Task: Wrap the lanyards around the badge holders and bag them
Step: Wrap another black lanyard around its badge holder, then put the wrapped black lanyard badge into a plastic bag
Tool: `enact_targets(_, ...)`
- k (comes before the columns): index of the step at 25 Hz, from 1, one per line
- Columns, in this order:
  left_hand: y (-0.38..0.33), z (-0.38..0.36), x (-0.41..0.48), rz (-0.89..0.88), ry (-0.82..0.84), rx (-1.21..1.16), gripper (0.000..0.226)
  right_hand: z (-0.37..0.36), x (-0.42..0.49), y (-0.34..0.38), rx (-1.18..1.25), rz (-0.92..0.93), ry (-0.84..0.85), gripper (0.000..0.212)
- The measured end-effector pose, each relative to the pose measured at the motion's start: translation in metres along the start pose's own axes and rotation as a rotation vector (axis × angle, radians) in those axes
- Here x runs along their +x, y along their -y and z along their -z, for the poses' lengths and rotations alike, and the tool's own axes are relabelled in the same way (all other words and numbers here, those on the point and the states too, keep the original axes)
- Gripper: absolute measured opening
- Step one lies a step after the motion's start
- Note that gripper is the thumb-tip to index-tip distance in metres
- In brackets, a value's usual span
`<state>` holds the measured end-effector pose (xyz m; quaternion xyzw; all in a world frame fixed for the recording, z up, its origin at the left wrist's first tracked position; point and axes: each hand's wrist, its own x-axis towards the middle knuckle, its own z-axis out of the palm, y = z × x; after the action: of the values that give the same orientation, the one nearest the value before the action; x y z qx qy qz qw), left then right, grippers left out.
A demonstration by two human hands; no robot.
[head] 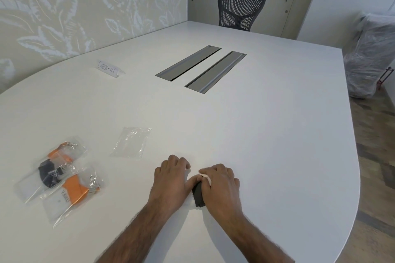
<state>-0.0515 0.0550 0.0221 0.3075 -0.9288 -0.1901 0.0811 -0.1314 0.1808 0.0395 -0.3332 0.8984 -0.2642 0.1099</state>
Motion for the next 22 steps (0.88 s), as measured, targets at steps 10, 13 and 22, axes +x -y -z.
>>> enact_targets(10,0.034,0.031,0.006,0.015,-0.112,-0.081,0.055,0.016,0.027,-0.001,0.329,-0.045,-0.113,0.035)
enact_targets(13,0.071,0.051,0.023,0.129,-0.059,0.086,0.065,0.007,0.045,0.026,0.15,0.024,0.04,0.046)
enact_targets(22,0.138,0.089,0.062,0.313,0.283,0.134,0.082,-0.056,0.113,0.131,0.391,-0.091,0.209,0.046)
